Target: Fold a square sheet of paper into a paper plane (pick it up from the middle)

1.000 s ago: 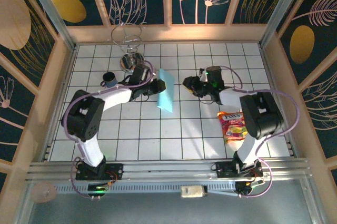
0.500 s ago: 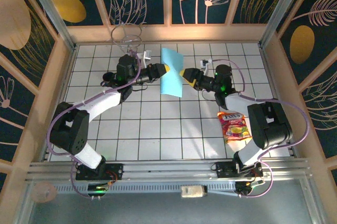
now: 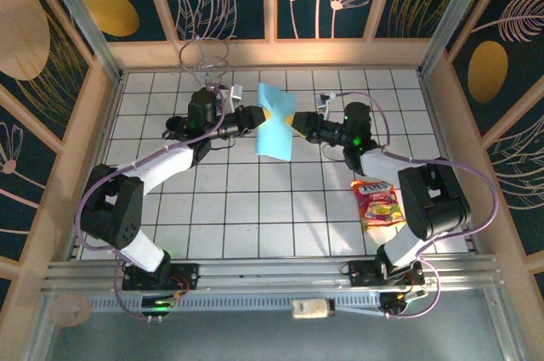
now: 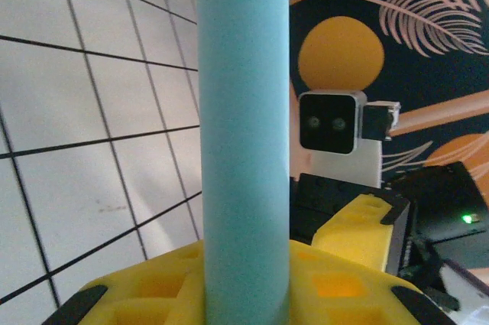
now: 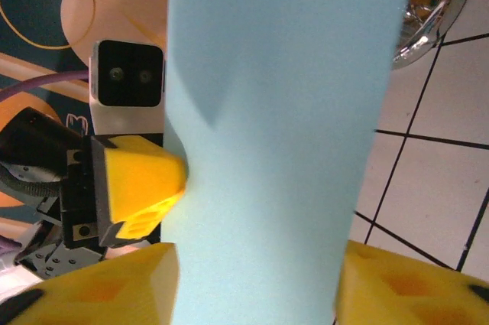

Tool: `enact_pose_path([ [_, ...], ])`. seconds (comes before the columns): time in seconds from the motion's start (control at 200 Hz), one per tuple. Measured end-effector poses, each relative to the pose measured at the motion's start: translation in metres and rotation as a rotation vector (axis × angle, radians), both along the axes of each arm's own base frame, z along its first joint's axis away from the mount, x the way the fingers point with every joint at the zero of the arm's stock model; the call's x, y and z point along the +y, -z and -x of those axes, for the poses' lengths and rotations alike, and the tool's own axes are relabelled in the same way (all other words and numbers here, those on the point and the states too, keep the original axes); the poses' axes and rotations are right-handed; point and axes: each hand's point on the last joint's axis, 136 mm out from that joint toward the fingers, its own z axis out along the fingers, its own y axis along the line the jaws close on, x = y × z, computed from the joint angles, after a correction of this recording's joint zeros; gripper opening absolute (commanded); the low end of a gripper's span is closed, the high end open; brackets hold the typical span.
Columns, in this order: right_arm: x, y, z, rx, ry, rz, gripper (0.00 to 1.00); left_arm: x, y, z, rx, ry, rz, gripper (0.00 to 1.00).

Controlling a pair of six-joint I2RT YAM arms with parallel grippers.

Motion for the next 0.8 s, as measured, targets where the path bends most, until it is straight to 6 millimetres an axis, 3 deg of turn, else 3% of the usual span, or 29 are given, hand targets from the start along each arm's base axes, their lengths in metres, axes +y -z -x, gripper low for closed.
enact_pose_path([
  [0.33,-0.003,0.009,0.002,0.030,0.011,0.040,0.25,0.004,0.014,-0.002,0.026,-0.020,-0.042,0.26],
  [0.521,-0.002,0.008,0.002,0.039,0.008,0.037,0.00,0.003,0.019,-0.003,0.039,-0.020,-0.045,0.32],
  [0.576,-0.002,0.007,0.001,0.040,0.008,0.038,0.00,0.004,0.019,-0.003,0.039,-0.022,-0.046,0.38],
  [0.661,-0.002,0.005,-0.003,0.043,0.017,0.053,0.00,0.007,0.024,-0.004,0.043,-0.037,-0.055,0.55],
  [0.801,-0.008,0.004,-0.010,0.059,0.055,0.106,0.00,0.027,0.054,-0.006,0.089,-0.097,-0.109,0.71],
])
